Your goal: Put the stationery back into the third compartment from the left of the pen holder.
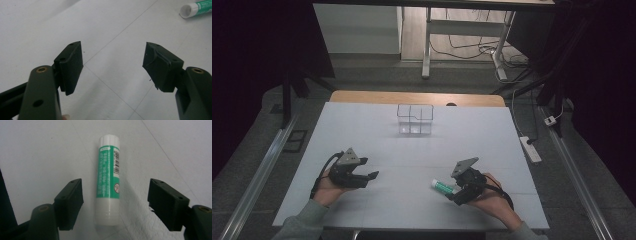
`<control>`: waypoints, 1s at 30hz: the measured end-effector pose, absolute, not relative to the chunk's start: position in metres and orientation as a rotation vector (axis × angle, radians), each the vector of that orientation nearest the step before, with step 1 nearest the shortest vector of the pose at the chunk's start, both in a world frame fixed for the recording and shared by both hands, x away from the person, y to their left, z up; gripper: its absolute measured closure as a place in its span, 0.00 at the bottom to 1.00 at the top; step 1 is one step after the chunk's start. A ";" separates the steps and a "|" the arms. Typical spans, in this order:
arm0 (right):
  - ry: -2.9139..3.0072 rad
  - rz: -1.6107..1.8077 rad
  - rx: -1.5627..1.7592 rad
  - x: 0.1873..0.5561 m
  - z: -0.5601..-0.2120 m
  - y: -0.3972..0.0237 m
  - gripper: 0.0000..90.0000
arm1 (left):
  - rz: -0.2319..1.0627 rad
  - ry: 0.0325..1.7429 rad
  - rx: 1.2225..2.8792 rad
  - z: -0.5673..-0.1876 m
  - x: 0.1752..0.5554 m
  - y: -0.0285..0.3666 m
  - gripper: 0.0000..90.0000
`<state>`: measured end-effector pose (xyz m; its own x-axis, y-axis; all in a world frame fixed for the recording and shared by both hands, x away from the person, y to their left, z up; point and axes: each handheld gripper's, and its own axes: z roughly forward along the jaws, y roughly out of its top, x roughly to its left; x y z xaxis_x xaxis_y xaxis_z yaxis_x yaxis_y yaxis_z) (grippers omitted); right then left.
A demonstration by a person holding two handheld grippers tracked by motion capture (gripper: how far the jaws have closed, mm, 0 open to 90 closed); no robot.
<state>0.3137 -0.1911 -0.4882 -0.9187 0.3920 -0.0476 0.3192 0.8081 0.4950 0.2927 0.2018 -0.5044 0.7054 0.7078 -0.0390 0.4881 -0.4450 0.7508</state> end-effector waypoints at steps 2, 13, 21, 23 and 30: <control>2.856 0.714 0.565 0.314 -0.490 -0.189 0.37 | 0.360 0.906 2.132 -0.504 0.292 0.202 0.35; 2.905 0.621 0.575 0.317 -0.497 -0.187 0.51 | 0.356 0.901 2.140 -0.506 0.293 0.200 0.35; 2.927 0.586 0.581 0.319 -0.501 -0.186 0.60 | 0.354 0.901 2.143 -0.507 0.293 0.200 0.35; 2.927 0.591 0.588 0.319 -0.501 -0.185 0.63 | 0.355 0.901 2.143 -0.507 0.293 0.200 0.35; 2.914 0.579 0.614 0.318 -0.500 -0.184 0.72 | 0.359 0.907 2.132 -0.506 0.293 0.202 0.35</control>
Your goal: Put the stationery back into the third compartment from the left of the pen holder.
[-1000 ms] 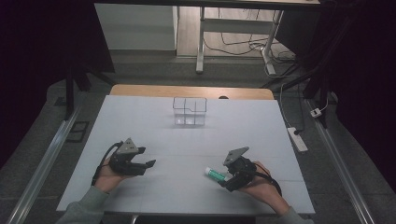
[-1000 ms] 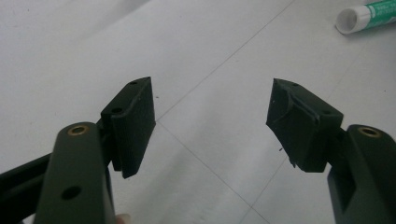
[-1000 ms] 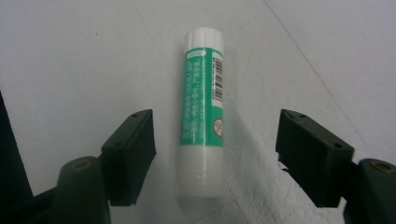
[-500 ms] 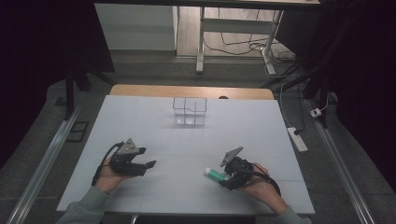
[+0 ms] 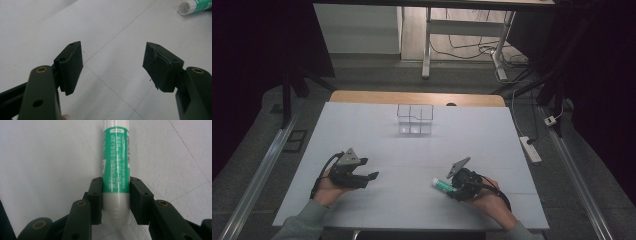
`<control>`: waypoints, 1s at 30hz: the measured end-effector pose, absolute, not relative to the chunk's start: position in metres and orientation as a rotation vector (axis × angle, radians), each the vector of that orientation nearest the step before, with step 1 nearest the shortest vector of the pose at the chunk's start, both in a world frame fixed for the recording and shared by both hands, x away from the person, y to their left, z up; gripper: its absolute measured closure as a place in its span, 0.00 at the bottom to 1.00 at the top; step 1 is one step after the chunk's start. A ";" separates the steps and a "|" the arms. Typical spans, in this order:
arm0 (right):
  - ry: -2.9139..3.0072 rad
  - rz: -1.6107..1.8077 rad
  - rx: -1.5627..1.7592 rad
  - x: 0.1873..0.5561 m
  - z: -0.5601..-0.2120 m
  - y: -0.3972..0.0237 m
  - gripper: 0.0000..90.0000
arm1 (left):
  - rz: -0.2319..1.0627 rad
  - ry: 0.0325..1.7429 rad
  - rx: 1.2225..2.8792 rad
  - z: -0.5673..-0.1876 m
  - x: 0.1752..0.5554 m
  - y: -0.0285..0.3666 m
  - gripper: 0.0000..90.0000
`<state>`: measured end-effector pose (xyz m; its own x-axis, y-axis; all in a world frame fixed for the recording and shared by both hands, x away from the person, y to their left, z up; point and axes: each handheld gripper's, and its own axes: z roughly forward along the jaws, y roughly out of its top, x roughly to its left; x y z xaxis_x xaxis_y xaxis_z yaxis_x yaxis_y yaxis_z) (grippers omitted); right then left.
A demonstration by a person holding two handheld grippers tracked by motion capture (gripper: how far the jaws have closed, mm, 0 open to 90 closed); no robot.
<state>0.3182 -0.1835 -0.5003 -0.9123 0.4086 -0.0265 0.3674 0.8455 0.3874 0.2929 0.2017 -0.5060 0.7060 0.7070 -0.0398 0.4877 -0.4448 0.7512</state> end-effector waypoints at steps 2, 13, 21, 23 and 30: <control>2.912 0.570 0.610 0.318 -0.500 -0.183 0.72 | 0.361 0.902 2.133 -0.506 0.293 0.201 0.35; 2.894 0.668 0.601 0.318 -0.491 -0.187 0.72 | 0.364 0.879 2.131 -0.502 0.290 0.198 0.37; 2.858 0.751 0.573 0.319 -0.482 -0.187 0.72 | 0.382 0.808 2.153 -0.495 0.286 0.184 0.37; 2.852 0.771 0.582 0.320 -0.481 -0.187 0.72 | 0.401 0.779 2.170 -0.494 0.285 0.178 0.37; 2.846 0.804 0.572 0.325 -0.479 -0.180 0.72 | 0.435 0.725 2.189 -0.489 0.283 0.162 0.36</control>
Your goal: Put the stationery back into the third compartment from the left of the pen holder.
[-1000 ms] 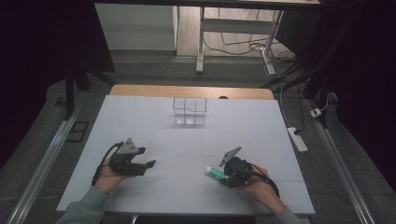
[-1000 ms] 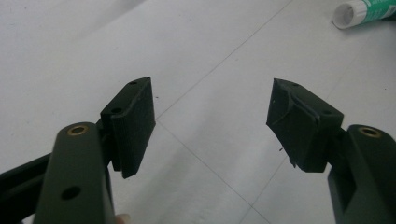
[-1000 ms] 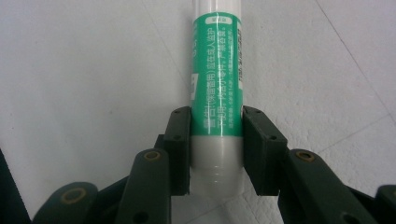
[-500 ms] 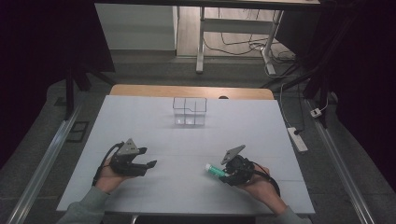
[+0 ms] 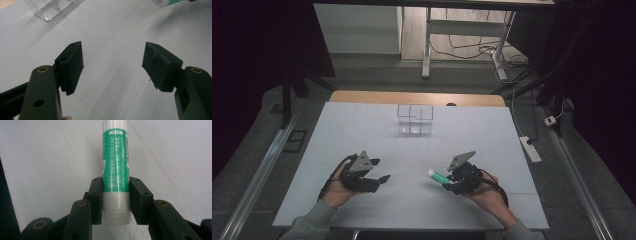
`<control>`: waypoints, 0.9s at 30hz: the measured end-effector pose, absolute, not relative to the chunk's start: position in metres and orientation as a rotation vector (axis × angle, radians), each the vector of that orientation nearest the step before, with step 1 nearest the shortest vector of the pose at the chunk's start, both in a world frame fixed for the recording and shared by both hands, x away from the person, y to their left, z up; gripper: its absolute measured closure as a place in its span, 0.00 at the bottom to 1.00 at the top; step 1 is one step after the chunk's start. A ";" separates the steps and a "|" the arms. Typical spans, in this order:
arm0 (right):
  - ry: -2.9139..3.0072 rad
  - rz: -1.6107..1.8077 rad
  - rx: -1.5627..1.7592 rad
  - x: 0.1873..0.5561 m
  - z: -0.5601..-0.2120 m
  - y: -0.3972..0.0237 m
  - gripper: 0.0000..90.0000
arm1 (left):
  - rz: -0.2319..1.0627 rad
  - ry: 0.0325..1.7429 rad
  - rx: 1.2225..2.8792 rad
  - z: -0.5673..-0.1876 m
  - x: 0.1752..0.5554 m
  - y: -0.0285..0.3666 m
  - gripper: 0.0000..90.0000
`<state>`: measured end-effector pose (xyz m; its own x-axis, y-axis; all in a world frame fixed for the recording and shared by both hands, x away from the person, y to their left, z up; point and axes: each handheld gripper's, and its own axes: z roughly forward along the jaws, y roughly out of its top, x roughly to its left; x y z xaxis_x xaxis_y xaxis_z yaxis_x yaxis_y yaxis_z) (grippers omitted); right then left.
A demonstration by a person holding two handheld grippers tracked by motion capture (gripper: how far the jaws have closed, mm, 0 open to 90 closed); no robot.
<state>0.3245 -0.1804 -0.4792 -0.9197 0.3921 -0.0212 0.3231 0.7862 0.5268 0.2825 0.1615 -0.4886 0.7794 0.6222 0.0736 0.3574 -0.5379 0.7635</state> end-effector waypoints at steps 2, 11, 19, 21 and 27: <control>2.847 0.813 0.577 0.325 -0.479 -0.178 0.72 | 0.438 0.715 2.195 -0.488 0.283 0.158 0.35; 2.855 0.824 0.587 0.328 -0.480 -0.169 0.72 | 0.446 0.664 2.228 -0.487 0.284 0.138 0.32; 2.874 0.814 0.562 0.329 -0.483 -0.160 0.72 | 0.467 0.604 2.270 -0.484 0.287 0.121 0.32; 2.876 0.818 0.553 0.329 -0.483 -0.158 0.72 | 0.467 0.593 2.271 -0.482 0.287 0.117 0.32; 2.890 0.823 0.525 0.328 -0.483 -0.150 0.72 | 0.461 0.557 2.297 -0.482 0.288 0.107 0.32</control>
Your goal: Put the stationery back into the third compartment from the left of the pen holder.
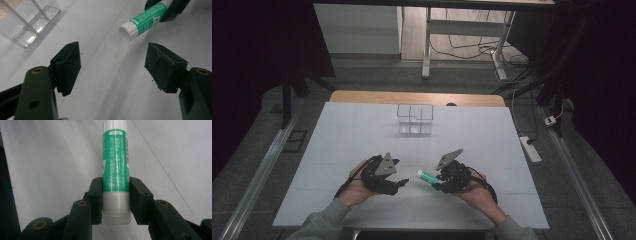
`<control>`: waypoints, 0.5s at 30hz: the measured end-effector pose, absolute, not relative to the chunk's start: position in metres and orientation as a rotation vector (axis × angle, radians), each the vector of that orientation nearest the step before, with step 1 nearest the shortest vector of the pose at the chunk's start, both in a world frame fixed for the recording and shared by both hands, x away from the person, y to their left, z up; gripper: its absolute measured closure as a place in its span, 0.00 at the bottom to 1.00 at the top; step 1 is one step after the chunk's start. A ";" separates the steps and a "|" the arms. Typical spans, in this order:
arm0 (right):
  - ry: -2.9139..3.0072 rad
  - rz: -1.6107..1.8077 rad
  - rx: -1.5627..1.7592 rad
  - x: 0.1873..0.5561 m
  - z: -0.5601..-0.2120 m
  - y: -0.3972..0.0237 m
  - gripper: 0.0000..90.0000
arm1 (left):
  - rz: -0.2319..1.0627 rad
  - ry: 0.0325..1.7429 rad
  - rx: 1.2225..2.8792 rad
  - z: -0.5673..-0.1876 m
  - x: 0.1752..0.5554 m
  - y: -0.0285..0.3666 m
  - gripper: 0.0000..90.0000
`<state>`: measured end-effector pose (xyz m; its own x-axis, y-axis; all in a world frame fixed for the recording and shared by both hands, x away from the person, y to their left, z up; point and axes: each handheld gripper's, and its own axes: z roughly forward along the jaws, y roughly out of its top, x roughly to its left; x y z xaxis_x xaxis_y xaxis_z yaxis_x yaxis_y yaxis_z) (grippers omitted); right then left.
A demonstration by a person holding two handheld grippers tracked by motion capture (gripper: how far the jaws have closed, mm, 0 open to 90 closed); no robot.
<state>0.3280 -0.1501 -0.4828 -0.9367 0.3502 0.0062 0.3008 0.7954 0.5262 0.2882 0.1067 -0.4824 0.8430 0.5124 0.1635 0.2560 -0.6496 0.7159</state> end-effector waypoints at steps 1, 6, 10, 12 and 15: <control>2.891 0.823 0.523 0.328 -0.483 -0.149 0.72 | 0.459 0.549 2.303 -0.483 0.289 0.105 0.32; 2.899 0.824 0.515 0.329 -0.484 -0.147 0.72 | 0.455 0.517 2.331 -0.484 0.291 0.096 0.32; 2.905 0.824 0.513 0.329 -0.484 -0.145 0.72 | 0.458 0.496 2.353 -0.485 0.293 0.090 0.31; 2.909 0.830 0.507 0.330 -0.485 -0.144 0.72 | 0.468 0.492 2.363 -0.486 0.293 0.086 0.31; 2.925 0.842 0.505 0.330 -0.484 -0.142 0.72 | 0.477 0.474 2.384 -0.487 0.294 0.082 0.29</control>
